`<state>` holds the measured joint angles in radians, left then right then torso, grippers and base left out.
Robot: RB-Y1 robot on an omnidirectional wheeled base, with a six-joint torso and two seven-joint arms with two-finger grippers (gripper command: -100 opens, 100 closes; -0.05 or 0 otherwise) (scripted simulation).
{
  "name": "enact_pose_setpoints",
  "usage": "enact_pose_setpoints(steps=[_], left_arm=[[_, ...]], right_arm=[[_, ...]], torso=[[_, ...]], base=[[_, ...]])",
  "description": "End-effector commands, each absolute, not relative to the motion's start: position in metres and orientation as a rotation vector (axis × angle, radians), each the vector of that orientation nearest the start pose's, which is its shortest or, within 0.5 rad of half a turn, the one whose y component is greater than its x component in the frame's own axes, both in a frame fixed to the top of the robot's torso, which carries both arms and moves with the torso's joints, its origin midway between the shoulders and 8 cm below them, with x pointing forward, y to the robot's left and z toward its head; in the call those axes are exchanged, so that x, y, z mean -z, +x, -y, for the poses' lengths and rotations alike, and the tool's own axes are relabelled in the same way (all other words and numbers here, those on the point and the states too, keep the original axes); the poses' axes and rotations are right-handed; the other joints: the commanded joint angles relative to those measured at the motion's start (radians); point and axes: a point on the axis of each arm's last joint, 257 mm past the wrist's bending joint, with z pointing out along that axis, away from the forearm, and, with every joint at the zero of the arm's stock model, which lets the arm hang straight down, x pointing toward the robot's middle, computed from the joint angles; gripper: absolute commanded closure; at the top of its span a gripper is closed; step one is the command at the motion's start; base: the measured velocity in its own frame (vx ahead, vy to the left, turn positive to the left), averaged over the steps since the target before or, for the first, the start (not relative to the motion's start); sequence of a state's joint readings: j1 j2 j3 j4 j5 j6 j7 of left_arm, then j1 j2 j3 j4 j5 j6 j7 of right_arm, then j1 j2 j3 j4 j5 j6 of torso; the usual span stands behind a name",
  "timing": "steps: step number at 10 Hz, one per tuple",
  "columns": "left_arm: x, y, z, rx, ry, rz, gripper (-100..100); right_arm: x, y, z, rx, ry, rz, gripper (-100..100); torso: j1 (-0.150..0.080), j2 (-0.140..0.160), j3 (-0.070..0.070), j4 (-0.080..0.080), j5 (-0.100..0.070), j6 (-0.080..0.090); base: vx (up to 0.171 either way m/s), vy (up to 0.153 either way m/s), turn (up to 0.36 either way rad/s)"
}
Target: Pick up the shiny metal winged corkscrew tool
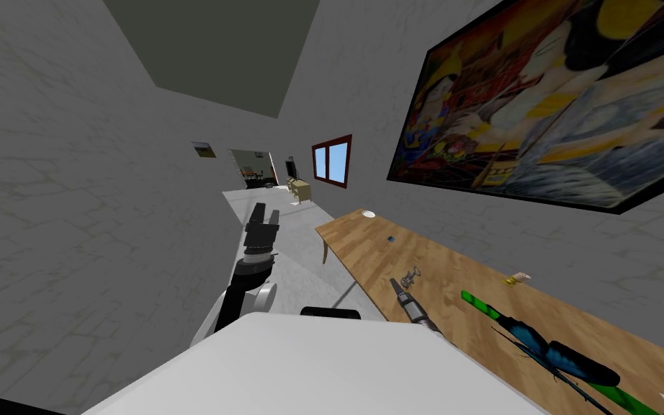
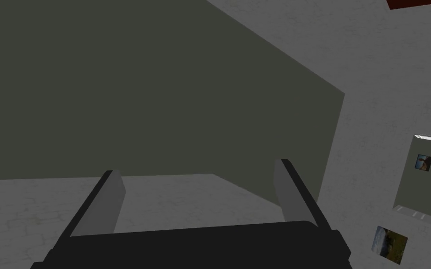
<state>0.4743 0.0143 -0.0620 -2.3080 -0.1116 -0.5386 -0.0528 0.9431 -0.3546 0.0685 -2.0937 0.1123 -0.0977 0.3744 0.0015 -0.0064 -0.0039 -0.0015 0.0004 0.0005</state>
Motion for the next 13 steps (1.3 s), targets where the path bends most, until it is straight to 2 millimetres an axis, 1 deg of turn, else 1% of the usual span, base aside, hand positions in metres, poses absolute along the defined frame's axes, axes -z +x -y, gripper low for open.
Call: enact_pose_setpoints(steps=[1,3,5,7,8,10,12,13], left_arm=[[-0.05,0.337,-0.238,1.274,-0.492,-0.637,0],[-0.05,0.337,-0.238,1.274,-0.492,-0.637,0],[-0.05,0.337,-0.238,1.274,-0.492,-0.637,0],[-0.05,0.337,-0.238,1.274,-0.492,-0.637,0],[-0.05,0.337,-0.238,1.274,-0.492,-0.637,0],[-0.05,0.337,-0.238,1.274,-0.492,-0.637,0],[-0.05,0.337,-0.238,1.274,-0.492,-0.637,0],[-0.05,0.337,-0.238,1.274,-0.492,-0.637,0]], right_arm=[[0.316,0.255,0.326,-0.485,0.766,-1.777,-100],[0.34,0.232,0.348,-0.383,0.744,-1.868,-100],[0.36,0.209,0.373,-0.282,0.718,-1.948,-100],[0.375,0.188,0.401,-0.18,0.689,-2.017,-100],[0.385,0.168,0.43,-0.08,0.659,-2.076,-100],[0.392,0.149,0.459,0.014,0.628,-2.125,-100],[0.395,0.133,0.486,0.1,0.598,-2.167,-100],[0.395,0.12,0.51,0.175,0.568,-2.201,-100]], torso=[[0.0,0.0,0.0,0.0,0.0,0.0],[0.0,0.004,0.003,0.001,0.0,0.0],[0.001,-0.001,0.0,0.0,0.0,0.0],[0.003,-0.004,-0.002,-0.001,0.001,0.0],[0.003,-0.004,-0.002,-0.001,0.001,0.0],[0.002,-0.007,-0.004,-0.002,0.001,0.0],[0.001,-0.004,-0.002,-0.001,0.0,0.0],[0.001,-0.003,-0.001,-0.001,0.0,0.0]], base=[[0.02,0.002,-0.013],[0.056,0.015,0.051],[0.149,0.034,0.028],[0.16,0.059,0.003],[0.215,0.056,-0.031],[0.2,0.038,-0.018],[0.139,0.033,-0.016],[0.166,0.06,-0.018]])
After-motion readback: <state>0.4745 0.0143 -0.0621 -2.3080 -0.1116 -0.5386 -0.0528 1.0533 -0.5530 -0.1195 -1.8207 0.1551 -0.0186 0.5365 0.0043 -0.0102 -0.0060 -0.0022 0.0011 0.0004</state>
